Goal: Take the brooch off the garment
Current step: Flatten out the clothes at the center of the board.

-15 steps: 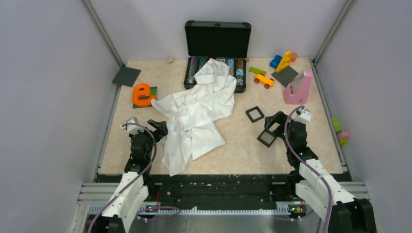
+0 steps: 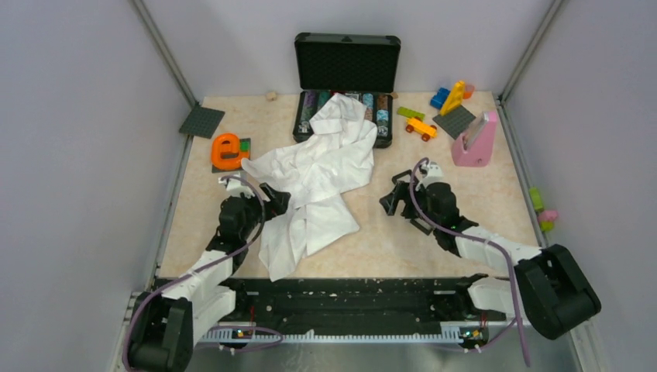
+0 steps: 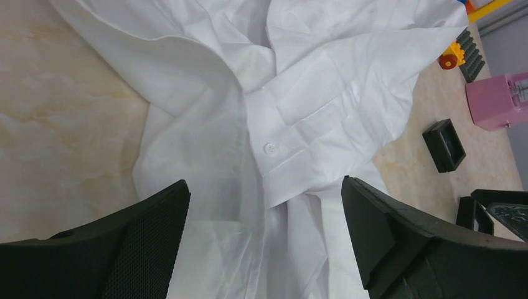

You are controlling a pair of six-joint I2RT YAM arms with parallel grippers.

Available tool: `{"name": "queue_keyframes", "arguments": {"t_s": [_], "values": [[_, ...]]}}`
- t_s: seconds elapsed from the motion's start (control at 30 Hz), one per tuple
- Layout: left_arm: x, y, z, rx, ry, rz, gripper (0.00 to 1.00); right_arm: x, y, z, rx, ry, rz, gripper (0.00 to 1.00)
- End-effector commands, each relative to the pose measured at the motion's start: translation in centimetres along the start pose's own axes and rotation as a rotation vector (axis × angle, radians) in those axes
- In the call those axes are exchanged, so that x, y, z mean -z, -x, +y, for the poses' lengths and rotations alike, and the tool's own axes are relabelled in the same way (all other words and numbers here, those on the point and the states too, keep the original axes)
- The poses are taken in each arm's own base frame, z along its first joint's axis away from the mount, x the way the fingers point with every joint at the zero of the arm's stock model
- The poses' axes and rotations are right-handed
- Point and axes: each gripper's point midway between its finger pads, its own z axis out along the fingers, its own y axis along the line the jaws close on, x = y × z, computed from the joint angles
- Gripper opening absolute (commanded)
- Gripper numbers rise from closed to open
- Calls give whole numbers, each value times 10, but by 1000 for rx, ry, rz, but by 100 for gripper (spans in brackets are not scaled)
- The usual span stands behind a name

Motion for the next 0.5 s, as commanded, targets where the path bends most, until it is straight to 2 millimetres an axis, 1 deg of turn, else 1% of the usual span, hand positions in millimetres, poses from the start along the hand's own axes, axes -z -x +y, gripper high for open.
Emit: {"name": "queue_keyframes", "arguments": {"t_s": [0.0,0.1,0.2,0.27,0.33,0.4,0.47], "values": [[-10,15,-23,-55,-53,-14,96,-18,11,53,80,180,-3,91],[-13,14,-17,-55,-13,-11,95,-27,-8,76,160,215,54,91],[-14,16,-10,-54,26,-18,91,-34,-24,92,187,241,105,91],[-15,17,-6,-50,48,-26,89,-38,-36,102,196,272,143,89],[-16,19,-1,-46,75,-41,90,-41,-46,108,215,279,170,88],[-19,18,3,-42,94,-39,93,-44,-53,113,243,272,189,88],[-27,18,10,-36,133,-39,97,-49,-65,116,268,266,224,86]]}}
